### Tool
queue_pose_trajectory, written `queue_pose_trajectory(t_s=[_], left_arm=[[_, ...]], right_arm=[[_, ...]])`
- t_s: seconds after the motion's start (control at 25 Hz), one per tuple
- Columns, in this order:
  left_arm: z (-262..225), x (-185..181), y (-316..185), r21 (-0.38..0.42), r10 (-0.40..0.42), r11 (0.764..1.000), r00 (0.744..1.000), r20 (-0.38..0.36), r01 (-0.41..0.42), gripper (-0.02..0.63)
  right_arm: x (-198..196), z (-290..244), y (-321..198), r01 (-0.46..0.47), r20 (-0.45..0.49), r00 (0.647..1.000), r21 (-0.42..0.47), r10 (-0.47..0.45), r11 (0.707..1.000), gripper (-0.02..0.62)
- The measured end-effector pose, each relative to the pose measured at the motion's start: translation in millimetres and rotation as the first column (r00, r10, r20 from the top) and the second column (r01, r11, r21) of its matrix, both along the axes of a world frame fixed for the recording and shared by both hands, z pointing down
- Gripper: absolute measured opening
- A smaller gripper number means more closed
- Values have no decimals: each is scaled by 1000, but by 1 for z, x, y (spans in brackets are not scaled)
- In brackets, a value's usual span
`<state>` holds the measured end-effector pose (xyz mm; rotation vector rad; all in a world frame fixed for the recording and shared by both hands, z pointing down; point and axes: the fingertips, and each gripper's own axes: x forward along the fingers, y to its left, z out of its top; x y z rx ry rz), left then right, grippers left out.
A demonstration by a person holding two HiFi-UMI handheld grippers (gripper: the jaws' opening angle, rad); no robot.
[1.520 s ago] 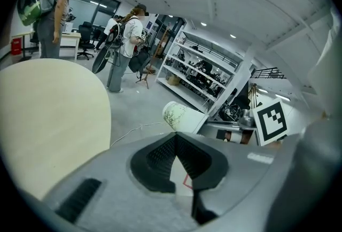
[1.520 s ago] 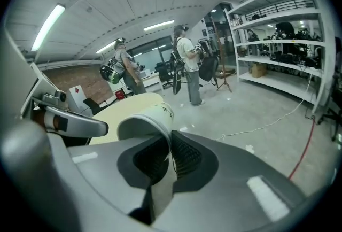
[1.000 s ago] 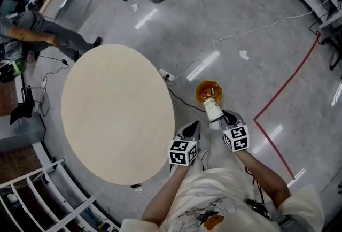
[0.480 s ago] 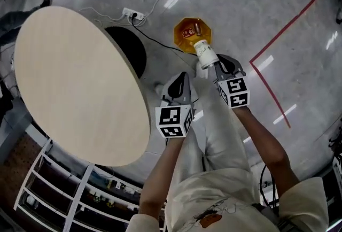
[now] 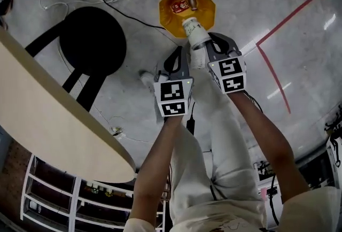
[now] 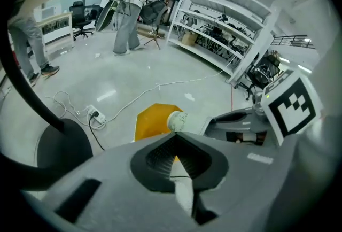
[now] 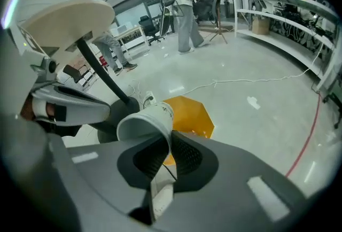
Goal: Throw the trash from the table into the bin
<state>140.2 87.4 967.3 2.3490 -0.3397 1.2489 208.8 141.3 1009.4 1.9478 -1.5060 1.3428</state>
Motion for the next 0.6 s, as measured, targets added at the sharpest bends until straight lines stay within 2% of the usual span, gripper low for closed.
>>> queue_pose_trajectory(t_s=[0.24,0.48,0.6], left_arm=[[67,-18,-21,22,-75,997,997,30,74,6],[97,-10,-26,11,-50,999,999,19,50,6],[107,1,-32,25,-17,1000,1000,19,17,6]], right_arm=[[0,52,-12,-7,-9,1000,-18,7,1000,28],[8,77,-18,-5,-18,1000,-49,5,999,28],[7,94,-21,-1,14,1000,-73,2,997,32]])
